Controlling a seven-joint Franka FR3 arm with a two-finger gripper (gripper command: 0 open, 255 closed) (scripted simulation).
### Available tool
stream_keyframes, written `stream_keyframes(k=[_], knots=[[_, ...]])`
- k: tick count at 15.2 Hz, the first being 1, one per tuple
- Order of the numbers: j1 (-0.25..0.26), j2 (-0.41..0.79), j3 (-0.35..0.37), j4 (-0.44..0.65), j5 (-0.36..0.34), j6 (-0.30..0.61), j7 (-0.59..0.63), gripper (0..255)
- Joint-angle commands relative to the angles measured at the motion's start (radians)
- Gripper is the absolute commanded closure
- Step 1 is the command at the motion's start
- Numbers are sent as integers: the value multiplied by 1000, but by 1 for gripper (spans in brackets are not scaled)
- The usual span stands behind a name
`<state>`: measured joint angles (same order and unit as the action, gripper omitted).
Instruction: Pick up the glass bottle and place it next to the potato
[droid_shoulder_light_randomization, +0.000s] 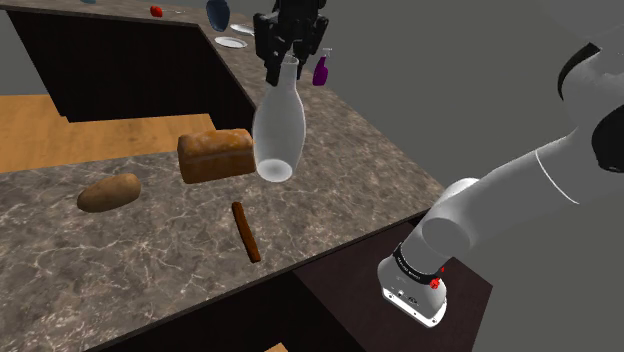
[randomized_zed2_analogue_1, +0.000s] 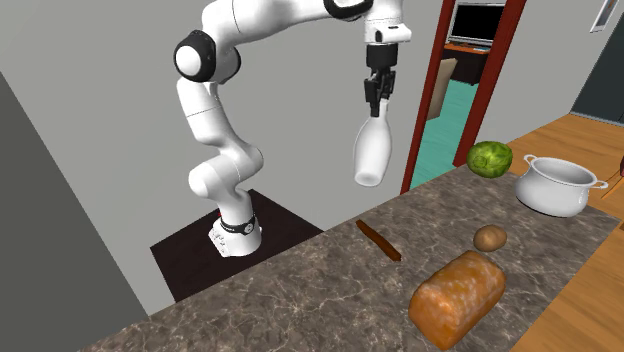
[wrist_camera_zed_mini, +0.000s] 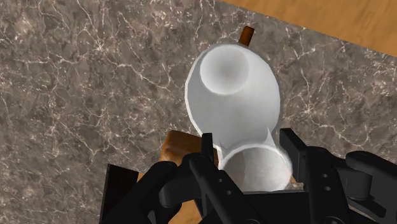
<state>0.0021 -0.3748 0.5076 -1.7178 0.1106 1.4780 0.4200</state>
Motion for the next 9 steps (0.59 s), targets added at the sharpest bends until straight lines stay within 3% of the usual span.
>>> stream_keyframes(k=[1,5,9], knots=[[-4,59,38,30,-20,27,36,255],[-4,210,126,115,-94,73,129,255],[27,392,203,231,-210,93,233,255]])
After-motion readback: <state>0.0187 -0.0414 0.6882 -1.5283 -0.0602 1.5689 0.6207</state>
